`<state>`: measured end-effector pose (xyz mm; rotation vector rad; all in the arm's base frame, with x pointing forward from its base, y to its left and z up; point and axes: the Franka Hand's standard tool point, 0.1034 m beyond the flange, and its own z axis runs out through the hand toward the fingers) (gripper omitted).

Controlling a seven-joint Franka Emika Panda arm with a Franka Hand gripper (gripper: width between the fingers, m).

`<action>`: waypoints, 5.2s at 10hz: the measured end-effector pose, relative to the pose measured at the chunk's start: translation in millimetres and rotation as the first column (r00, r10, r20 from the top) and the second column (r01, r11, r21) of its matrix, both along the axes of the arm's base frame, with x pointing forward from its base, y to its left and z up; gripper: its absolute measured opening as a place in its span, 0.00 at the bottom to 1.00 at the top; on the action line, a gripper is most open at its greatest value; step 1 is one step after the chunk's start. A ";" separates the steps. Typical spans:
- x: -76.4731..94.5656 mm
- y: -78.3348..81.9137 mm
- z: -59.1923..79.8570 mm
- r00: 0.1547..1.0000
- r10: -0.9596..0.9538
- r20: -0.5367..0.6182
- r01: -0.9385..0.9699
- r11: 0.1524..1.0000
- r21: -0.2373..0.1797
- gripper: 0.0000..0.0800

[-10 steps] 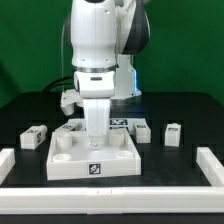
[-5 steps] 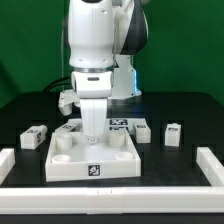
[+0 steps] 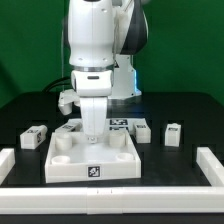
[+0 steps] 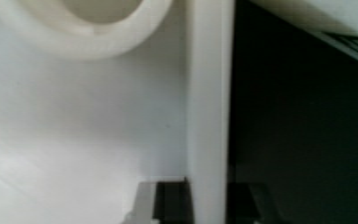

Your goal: Assemble one leg

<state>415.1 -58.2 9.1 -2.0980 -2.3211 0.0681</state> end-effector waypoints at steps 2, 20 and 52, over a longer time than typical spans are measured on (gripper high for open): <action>0.0 0.0 0.0 1.000 0.000 0.000 0.000 1.000 0.000 0.08; 78.1 128.4 -1.8 0.994 -0.100 0.053 0.097 0.994 0.045 0.08; 10.6 159.9 37.8 -0.371 -0.925 -0.081 0.924 -0.377 0.068 0.81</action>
Offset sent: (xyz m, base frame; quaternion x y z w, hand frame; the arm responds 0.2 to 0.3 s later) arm 0.0000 0.0000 0.0000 0.0000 0.0000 0.0000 1.0000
